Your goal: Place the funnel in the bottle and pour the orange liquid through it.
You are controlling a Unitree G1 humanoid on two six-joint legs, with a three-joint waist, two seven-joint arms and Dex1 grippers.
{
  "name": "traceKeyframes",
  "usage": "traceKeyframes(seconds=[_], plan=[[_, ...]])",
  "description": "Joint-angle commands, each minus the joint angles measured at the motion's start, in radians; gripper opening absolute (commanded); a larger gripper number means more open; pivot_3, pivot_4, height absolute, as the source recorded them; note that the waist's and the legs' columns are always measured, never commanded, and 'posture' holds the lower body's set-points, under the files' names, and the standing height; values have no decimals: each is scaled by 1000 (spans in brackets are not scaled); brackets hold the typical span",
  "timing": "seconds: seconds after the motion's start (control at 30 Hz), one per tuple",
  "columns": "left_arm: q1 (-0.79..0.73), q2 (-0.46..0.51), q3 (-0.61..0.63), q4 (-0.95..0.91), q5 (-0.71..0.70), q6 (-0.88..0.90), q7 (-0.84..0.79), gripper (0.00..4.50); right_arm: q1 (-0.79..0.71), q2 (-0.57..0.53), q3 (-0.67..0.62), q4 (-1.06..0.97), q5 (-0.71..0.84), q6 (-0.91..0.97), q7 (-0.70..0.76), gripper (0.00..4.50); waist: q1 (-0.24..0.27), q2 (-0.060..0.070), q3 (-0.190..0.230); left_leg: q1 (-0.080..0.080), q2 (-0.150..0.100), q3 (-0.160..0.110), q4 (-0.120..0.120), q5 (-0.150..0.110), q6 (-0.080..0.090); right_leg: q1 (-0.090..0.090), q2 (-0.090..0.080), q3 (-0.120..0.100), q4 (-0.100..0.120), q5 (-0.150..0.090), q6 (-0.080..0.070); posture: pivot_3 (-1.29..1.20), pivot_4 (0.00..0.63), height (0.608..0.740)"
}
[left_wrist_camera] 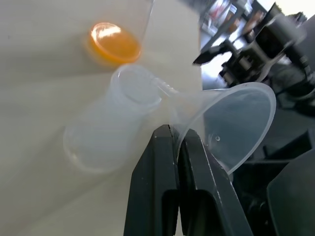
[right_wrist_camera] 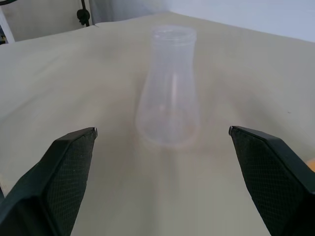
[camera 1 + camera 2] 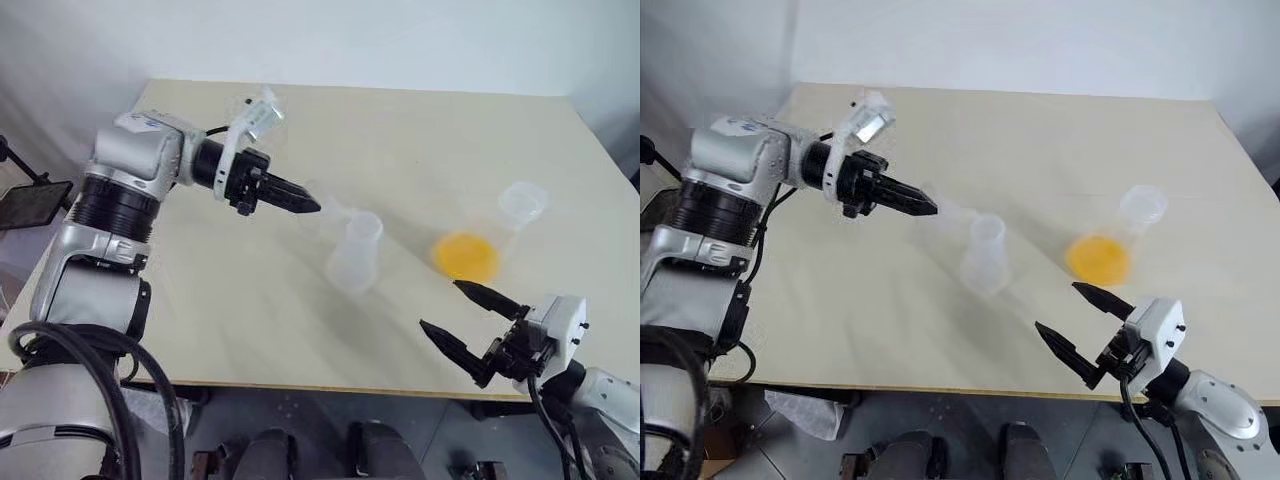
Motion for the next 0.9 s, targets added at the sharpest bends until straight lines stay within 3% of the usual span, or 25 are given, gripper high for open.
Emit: traceKeyframes(seconds=[0.03, 0.43, 0.9], plan=[[-69, -38, -15, 50, 46, -48, -19, 20, -6, 12, 12, -37, -3, -26, -11, 4500, 1, 0, 0, 0, 0, 0, 0, 0, 0, 0, 0, 0, 0, 0, 0, 0, 150, 740], [-203, -139, -43, 285, 191, -191, -69, 20, -52, 5, -36, -71, 1, -46, -46, 4500, -1, 0, 0, -1, 0, 1, 0, 0, 0, -2, 0, 0, 1, 0, 0, 0, 150, 740], [-284, -208, -98, 410, 277, -271, -139, 20, -63, -14, -30, -123, 14, -17, -70, 4500, 1, -1, 1, -2, 0, 2, 1, 0, 0, -4, 0, 1, 1, 0, 0, 0, 150, 740]])
